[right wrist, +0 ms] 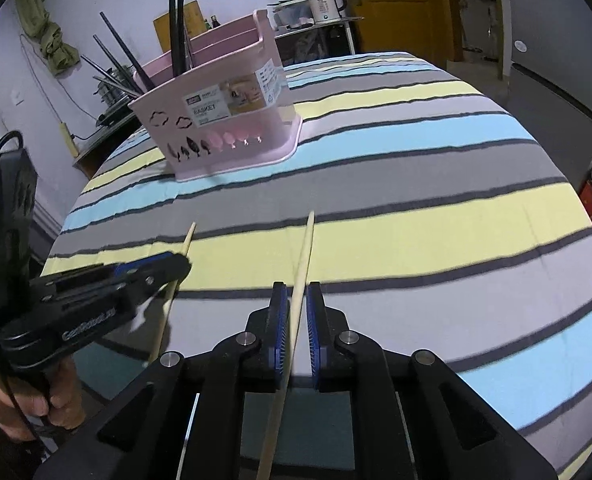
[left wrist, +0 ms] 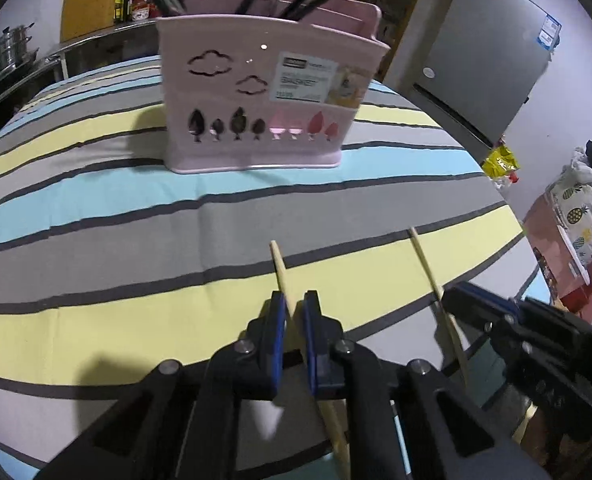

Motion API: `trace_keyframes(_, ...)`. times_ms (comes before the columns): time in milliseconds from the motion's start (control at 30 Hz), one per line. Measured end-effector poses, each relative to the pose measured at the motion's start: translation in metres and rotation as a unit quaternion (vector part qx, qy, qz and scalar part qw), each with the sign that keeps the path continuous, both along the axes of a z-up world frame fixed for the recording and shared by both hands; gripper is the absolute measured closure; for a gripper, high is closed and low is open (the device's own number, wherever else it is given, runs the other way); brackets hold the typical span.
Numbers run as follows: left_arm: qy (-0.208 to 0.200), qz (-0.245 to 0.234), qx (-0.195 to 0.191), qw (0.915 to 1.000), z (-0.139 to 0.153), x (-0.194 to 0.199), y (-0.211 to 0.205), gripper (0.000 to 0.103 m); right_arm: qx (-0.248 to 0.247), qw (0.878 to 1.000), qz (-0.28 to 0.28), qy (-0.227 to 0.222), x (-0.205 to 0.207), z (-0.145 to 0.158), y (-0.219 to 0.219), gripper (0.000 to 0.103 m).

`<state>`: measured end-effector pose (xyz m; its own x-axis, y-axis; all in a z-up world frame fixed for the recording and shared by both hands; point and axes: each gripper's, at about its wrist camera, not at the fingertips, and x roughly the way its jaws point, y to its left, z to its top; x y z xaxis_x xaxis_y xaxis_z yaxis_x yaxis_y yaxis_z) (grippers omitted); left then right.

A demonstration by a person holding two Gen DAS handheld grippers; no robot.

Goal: Organize utensils
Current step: 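Close the left tool on a wooden chopstick while the right tool grasps the other wooden chopstick, then carry the left tool's wooden chopstick above the basket while the right tool carries its own there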

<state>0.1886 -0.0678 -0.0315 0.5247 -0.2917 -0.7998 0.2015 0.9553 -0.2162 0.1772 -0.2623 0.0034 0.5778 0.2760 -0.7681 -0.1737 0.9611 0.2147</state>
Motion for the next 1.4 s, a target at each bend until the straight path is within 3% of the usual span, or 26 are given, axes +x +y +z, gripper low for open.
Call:
trace_keyframes(267,0.01,0.0,-0.006,0.9999,0.002,0.004,0.015,0.093,-0.016,1.0,0.004,0.012,0.03,-0.007,0.006,0.093)
trace_keyframes(400,0.018,-0.007,-0.002,0.9998,0.003,0.015,0.006,0.081,-0.034,0.999,0.009,0.021,0.044,-0.007,0.012,0.093)
trace_keyframes(600,0.016,-0.014,0.036,0.9991,0.003,0.026,-0.009,0.08,-0.057,0.998,0.013,0.022,0.052,-0.008,0.019,0.093)
trace_keyframes(767,0.007,-0.016,0.068,0.9976,0.003,0.028,-0.015,0.09,-0.061,0.998,0.017,0.021,0.053,-0.008,0.02,0.096)
trace_keyframes(833,0.009,-0.013,0.07,0.9974,0.003,0.03,-0.014,0.096,-0.057,0.998,0.018,0.022,0.054,-0.007,0.019,0.097)
trace_keyframes(933,0.017,-0.013,0.057,0.9981,0.005,0.031,-0.01,0.097,-0.047,0.998,0.02,0.022,0.053,-0.004,0.018,0.098)
trace_keyframes(1167,-0.01,-0.009,0.039,0.9992,0.039,0.027,0.002,0.098,-0.031,0.999,0.028,-0.015,0.046,0.03,0.02,0.098)
trace_keyframes(1400,-0.055,-0.012,0.022,0.9982,0.092,0.024,0.01,0.098,-0.021,0.997,0.035,-0.063,0.04,0.078,0.022,0.098)
